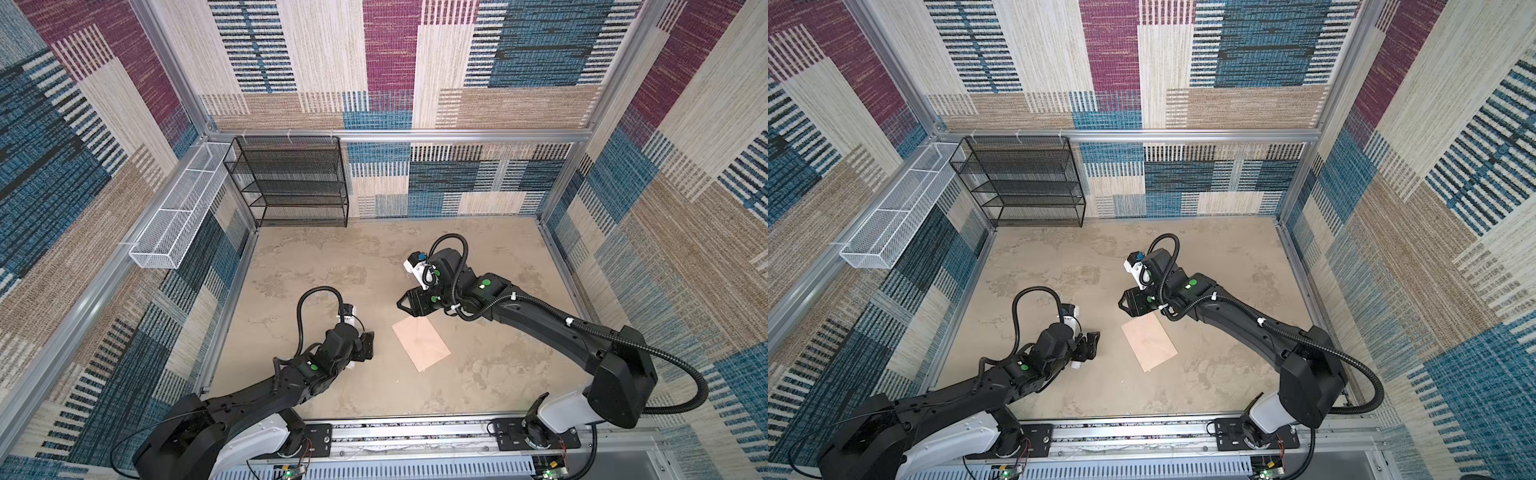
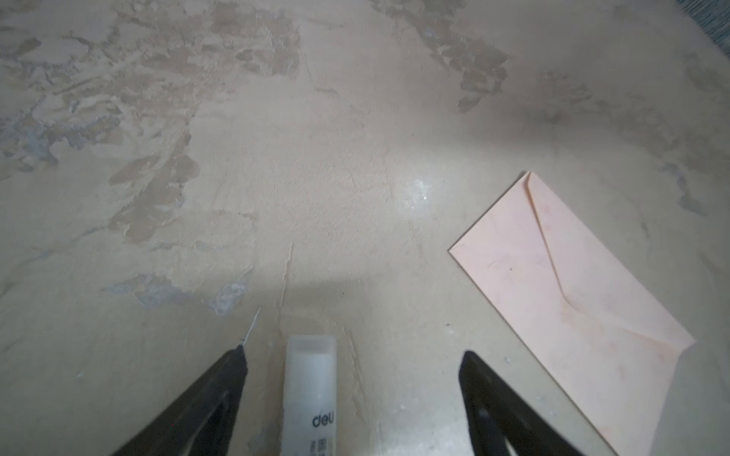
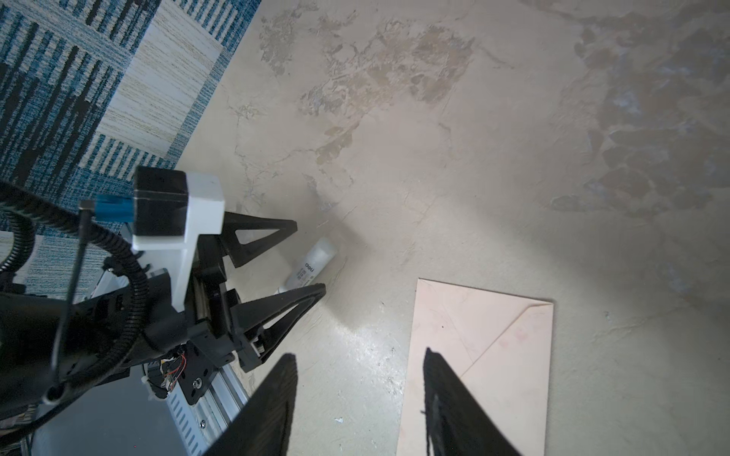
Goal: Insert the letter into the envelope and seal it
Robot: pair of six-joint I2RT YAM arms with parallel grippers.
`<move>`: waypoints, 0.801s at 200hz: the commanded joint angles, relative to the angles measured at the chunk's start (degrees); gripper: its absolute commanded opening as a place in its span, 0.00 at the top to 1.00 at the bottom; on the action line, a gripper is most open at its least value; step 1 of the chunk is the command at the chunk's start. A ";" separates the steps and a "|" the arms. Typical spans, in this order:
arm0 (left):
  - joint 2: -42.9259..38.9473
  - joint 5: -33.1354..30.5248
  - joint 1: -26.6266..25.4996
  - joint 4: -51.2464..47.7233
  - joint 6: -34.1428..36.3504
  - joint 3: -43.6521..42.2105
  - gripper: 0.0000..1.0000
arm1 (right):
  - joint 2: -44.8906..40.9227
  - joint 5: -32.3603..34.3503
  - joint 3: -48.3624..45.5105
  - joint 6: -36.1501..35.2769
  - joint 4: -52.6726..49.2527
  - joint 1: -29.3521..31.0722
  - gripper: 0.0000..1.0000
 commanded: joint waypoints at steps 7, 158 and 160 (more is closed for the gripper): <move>-4.01 -3.50 -0.04 -3.98 3.72 2.53 0.02 | -0.39 1.26 0.84 -0.45 0.12 -0.66 0.45; -3.14 -6.55 17.73 0.61 13.35 8.35 0.01 | -9.40 18.30 -19.30 -6.82 21.46 -13.81 0.45; -2.91 -6.57 18.06 1.04 13.29 8.23 0.01 | -9.90 19.39 -20.19 -7.35 22.70 -13.81 0.45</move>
